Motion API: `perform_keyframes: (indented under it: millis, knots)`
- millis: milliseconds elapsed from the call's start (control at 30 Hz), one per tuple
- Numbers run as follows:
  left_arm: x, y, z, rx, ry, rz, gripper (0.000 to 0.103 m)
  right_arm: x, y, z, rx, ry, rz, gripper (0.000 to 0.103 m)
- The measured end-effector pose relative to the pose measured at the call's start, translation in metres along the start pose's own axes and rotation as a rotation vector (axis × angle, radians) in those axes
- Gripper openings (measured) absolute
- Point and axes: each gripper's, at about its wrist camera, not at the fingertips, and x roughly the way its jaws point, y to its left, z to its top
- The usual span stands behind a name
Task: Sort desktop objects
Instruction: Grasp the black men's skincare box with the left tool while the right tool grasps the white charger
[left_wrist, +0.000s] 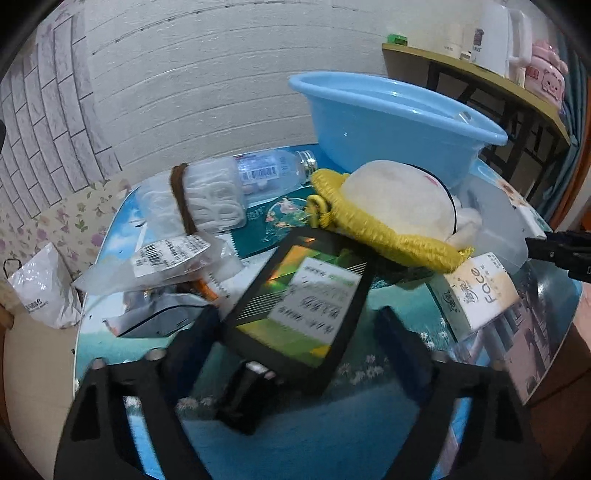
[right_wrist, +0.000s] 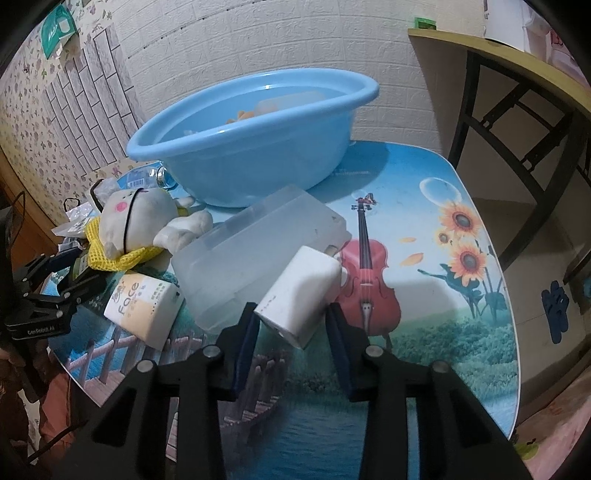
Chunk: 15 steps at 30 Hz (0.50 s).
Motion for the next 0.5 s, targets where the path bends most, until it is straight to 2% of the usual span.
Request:
perform_keyframes:
  millis: [100, 233, 500]
  knots:
    - [-0.005, 0.004, -0.001, -0.024, 0.006, -0.042, 0.071, -0.001, 0.0, 0.0, 0.002, 0.0, 0.001, 0.036]
    - [-0.013, -0.006, -0.008, 0.001, 0.011, -0.048, 0.066, -0.002, 0.001, -0.001, -0.002, -0.002, 0.006, 0.036]
    - [-0.024, -0.022, -0.02, 0.022, 0.038, -0.079, 0.066, -0.005, 0.002, -0.004, -0.006, -0.001, 0.013, 0.036]
